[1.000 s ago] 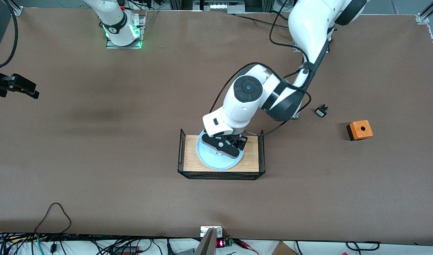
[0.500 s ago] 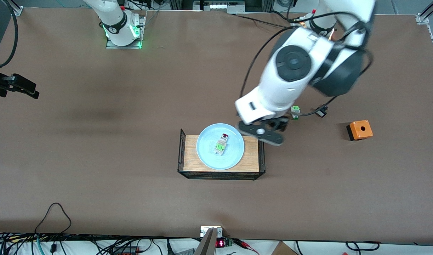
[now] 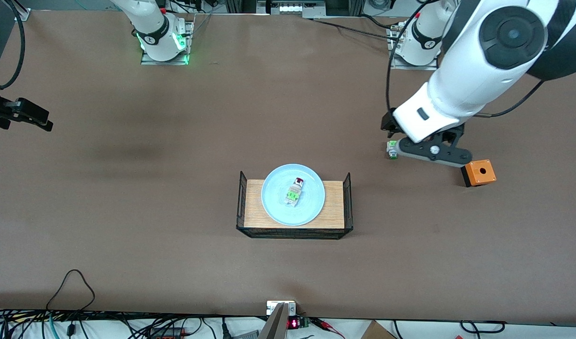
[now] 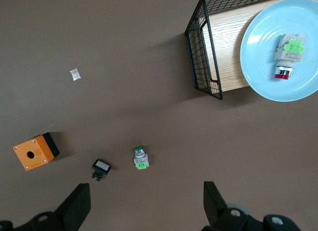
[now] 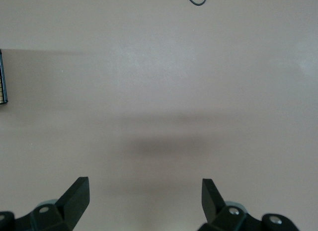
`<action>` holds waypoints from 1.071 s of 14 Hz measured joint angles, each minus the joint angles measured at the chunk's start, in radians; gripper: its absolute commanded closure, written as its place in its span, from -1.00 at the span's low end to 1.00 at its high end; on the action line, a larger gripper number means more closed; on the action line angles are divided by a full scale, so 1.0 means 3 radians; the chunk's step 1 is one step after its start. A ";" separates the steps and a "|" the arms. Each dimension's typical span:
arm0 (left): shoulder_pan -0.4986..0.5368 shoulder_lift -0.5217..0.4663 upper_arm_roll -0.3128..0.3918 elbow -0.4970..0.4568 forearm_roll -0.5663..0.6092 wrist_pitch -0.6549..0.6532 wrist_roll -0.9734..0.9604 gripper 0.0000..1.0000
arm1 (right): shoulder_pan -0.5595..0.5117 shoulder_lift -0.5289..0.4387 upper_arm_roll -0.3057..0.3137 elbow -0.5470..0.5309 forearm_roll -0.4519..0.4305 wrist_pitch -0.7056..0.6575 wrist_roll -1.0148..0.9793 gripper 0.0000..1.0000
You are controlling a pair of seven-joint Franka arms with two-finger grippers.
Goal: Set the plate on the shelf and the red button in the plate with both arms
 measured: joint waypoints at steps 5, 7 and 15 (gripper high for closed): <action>0.0531 -0.0689 -0.0001 -0.1238 -0.0025 0.0502 0.0589 -1.00 | 0.0001 -0.0001 0.0003 0.0000 0.0002 0.0000 0.0000 -1.00; 0.0736 -0.0747 0.0004 -0.1305 -0.0111 0.0422 0.0671 -1.00 | 0.0001 -0.0005 0.0007 0.0000 0.0002 0.0000 0.0000 -1.00; 0.1137 -0.0554 0.0027 -0.0892 -0.0125 -0.0089 0.0671 -1.00 | 0.0005 -0.0033 0.0014 0.0000 0.0002 -0.0017 0.0000 -1.00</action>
